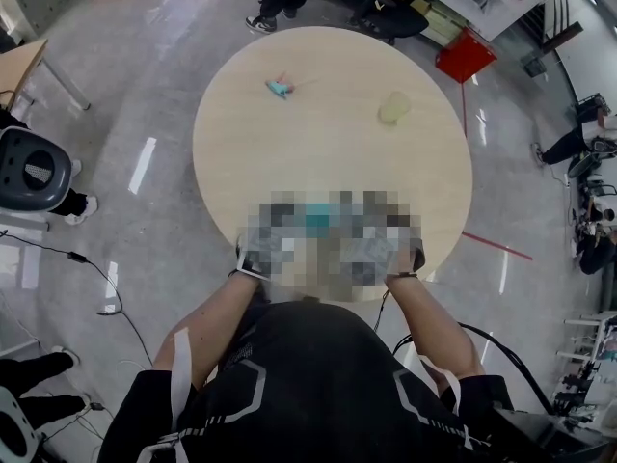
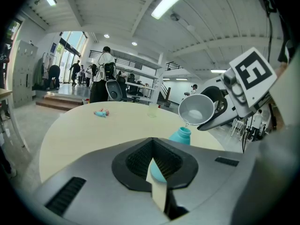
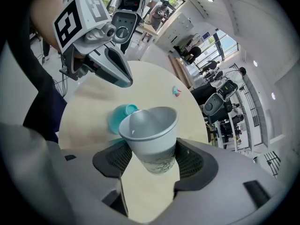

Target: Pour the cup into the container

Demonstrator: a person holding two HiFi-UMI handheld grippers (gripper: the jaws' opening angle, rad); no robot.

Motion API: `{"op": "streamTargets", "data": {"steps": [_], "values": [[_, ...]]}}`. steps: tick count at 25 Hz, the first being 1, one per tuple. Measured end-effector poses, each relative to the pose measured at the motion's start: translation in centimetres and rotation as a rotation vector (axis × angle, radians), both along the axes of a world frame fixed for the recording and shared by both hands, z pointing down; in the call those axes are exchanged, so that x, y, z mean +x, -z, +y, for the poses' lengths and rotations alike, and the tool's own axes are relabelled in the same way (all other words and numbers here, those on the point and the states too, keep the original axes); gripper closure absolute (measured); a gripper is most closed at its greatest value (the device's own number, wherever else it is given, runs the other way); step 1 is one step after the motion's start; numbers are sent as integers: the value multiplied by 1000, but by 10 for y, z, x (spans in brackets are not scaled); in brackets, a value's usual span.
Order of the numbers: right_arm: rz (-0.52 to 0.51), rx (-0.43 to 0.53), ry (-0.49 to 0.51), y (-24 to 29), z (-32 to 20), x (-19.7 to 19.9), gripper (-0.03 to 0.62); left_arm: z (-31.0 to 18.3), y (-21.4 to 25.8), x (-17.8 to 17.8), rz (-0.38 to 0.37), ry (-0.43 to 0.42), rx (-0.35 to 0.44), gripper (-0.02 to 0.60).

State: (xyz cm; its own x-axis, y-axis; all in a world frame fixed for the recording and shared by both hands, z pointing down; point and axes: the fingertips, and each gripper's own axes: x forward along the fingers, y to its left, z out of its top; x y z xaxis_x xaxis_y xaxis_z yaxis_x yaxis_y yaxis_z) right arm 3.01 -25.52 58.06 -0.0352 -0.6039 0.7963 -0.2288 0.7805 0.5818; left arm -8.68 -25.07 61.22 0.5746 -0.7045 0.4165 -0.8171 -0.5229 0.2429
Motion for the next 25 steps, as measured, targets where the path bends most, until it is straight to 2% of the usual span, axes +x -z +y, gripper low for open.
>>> {"op": "streamTargets", "data": {"steps": [5,9,17,25], "values": [[2,-1,2,-1,-1,-1,299,0,-3,0,-2,1,-6,589],[-38,-6,-20,-2,1,-2,299,0,-2,-4,-3,6,-7,589],[-282,-65,-120,-8,9,-7,299,0,9,-10,3,28,10,589],[-521,-76,-208,5,8,4,298,-2,40,5,20,19,65,589]]}}
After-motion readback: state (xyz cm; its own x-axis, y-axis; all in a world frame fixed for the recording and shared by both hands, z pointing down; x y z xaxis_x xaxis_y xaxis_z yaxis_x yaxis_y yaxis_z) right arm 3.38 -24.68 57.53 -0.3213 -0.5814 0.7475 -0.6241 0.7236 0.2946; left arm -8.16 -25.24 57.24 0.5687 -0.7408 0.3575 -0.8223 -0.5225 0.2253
